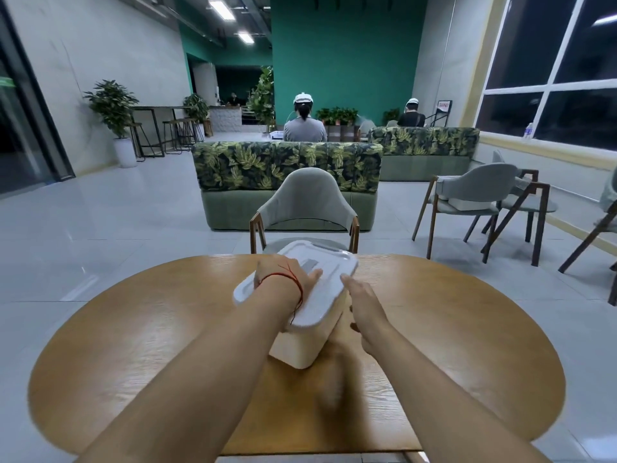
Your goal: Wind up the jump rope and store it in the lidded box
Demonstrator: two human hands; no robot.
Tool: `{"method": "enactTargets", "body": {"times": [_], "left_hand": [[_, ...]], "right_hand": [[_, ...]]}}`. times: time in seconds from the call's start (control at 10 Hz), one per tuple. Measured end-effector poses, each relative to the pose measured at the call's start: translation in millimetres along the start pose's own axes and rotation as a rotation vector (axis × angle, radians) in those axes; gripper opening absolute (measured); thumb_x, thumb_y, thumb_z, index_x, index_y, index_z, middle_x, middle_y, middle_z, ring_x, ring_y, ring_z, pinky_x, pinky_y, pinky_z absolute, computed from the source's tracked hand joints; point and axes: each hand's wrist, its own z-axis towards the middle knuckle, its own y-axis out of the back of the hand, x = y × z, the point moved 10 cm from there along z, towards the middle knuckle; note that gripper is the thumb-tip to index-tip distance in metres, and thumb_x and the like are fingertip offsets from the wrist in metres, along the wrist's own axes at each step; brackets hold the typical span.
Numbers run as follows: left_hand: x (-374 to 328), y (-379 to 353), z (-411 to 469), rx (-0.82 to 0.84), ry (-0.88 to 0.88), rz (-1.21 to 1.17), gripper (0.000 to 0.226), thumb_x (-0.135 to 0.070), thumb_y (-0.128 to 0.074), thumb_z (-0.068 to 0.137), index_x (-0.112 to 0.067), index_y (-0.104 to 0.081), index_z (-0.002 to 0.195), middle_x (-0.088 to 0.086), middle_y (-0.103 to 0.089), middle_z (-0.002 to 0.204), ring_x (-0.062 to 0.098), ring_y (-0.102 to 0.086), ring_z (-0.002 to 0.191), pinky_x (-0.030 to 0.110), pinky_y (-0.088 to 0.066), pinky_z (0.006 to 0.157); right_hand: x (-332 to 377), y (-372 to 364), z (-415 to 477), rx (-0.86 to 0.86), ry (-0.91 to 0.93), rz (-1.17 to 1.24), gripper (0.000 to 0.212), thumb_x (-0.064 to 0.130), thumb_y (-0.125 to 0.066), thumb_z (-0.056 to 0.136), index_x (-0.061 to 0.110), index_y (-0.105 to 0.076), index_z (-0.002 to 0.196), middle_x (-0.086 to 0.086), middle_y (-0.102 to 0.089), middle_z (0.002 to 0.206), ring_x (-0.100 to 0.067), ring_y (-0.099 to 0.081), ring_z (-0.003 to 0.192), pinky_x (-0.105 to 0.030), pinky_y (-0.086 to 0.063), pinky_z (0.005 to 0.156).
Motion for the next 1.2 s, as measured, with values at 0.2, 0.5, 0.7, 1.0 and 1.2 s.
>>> {"method": "enactTargets", "body": {"times": [0.2, 0.5, 0.7, 1.0, 1.2], "left_hand": [[-11, -20, -9, -0.04, -0.092, -0.268, 0.078, -0.071, -0.025, 0.104, -0.033, -0.022, 0.171, 0.01, -0.014, 0.183, 0.043, -0.012, 0.166, 0.067, -0.016, 0.128], [80, -49, 13, 0.004, -0.048, -0.411, 0.077, -0.075, -0.027, 0.102, -0.042, -0.02, 0.171, 0.004, -0.01, 0.184, 0.038, -0.008, 0.169, 0.065, -0.009, 0.132], [173, -67, 30, -0.018, -0.013, -0.4, 0.084, -0.08, -0.025, 0.094, -0.042, -0.029, 0.169, 0.002, -0.024, 0.181, 0.036, -0.023, 0.165, 0.063, -0.019, 0.131], [251, -83, 49, -0.018, -0.033, -0.391, 0.102, -0.086, -0.015, 0.079, -0.04, -0.034, 0.168, 0.003, -0.034, 0.178, 0.034, -0.034, 0.16, 0.058, -0.026, 0.13], [252, -77, 42, -0.048, -0.003, -0.283, 0.087, -0.077, -0.017, 0.09, -0.041, -0.032, 0.167, 0.002, -0.029, 0.18, 0.033, -0.027, 0.163, 0.06, -0.024, 0.13]], "right_hand": [[-4, -37, 1, 0.155, -0.024, -0.085, 0.046, 0.036, -0.053, 0.105, 0.052, -0.052, 0.148, 0.002, -0.073, 0.134, -0.033, -0.07, 0.121, -0.067, -0.05, 0.111], [-5, -135, 13, 0.3, 0.017, -0.047, 0.045, 0.033, -0.05, 0.113, 0.049, -0.047, 0.154, 0.002, -0.077, 0.131, -0.028, -0.078, 0.115, -0.062, -0.062, 0.102], [-11, -229, 13, 0.378, -0.012, -0.056, 0.048, 0.038, -0.051, 0.11, 0.062, -0.041, 0.151, 0.004, -0.074, 0.136, -0.03, -0.074, 0.119, -0.061, -0.06, 0.102], [-16, -310, 16, 0.442, 0.003, 0.003, 0.075, 0.045, -0.059, 0.108, 0.052, -0.02, 0.171, -0.001, -0.066, 0.151, -0.022, -0.07, 0.118, -0.038, -0.057, 0.08], [-3, -302, 13, 0.44, 0.119, -0.148, 0.071, 0.052, -0.056, 0.109, 0.041, -0.025, 0.172, -0.002, -0.052, 0.168, -0.024, -0.06, 0.134, -0.044, -0.052, 0.111]]}}
